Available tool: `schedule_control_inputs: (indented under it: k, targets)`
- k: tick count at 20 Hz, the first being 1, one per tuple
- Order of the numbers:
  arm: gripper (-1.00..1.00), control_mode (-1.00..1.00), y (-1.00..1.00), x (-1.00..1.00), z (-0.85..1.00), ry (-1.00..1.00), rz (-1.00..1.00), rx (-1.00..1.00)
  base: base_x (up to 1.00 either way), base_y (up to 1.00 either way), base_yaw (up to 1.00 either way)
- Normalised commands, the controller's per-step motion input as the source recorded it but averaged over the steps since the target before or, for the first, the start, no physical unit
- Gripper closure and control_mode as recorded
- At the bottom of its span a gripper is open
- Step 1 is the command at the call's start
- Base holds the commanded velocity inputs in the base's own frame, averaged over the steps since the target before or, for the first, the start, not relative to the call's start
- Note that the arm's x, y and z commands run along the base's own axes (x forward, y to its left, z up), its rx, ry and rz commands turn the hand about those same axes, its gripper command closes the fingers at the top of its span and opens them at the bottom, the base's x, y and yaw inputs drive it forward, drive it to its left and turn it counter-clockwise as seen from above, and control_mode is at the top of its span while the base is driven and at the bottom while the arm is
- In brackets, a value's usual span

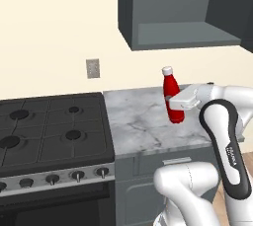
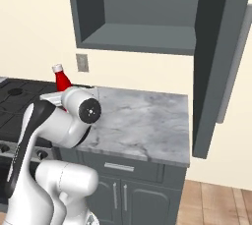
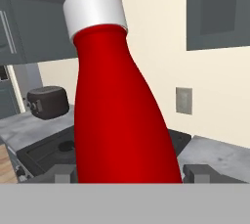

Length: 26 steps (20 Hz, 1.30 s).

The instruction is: Pick the water bottle from the counter and place it in the open cabinet.

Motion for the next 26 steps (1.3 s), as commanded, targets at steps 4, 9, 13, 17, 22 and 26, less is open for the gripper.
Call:
schedule_control_inputs:
  k: [4,9,13,17,22,26]
  targets:
    - [1.00,1.00,0.00,0.00,0.00,0.00,0.00,0.00,0.00,0.00,0.00]
    - [1.00,1.00,0.00,0.00,0.00,0.00,0.00,0.00,0.00,0.00,0.00]
    - [1.00,1.00,0.00,0.00,0.00,0.00,0.00,0.00,0.00,0.00,0.00]
    - [1.00,1.00,0.00,0.00,0.00,0.00,0.00,0.00,0.00,0.00,0.00]
    - [1.00,-1.00,0.03,-0.02,0.01,0.00,-0.05,-0.01,0.00,0.00,0.00]
    - [1.00,-1.00,0.19,-0.03,0.09,0.00,-0.27,-0.12,0.00,0.00,0.00]
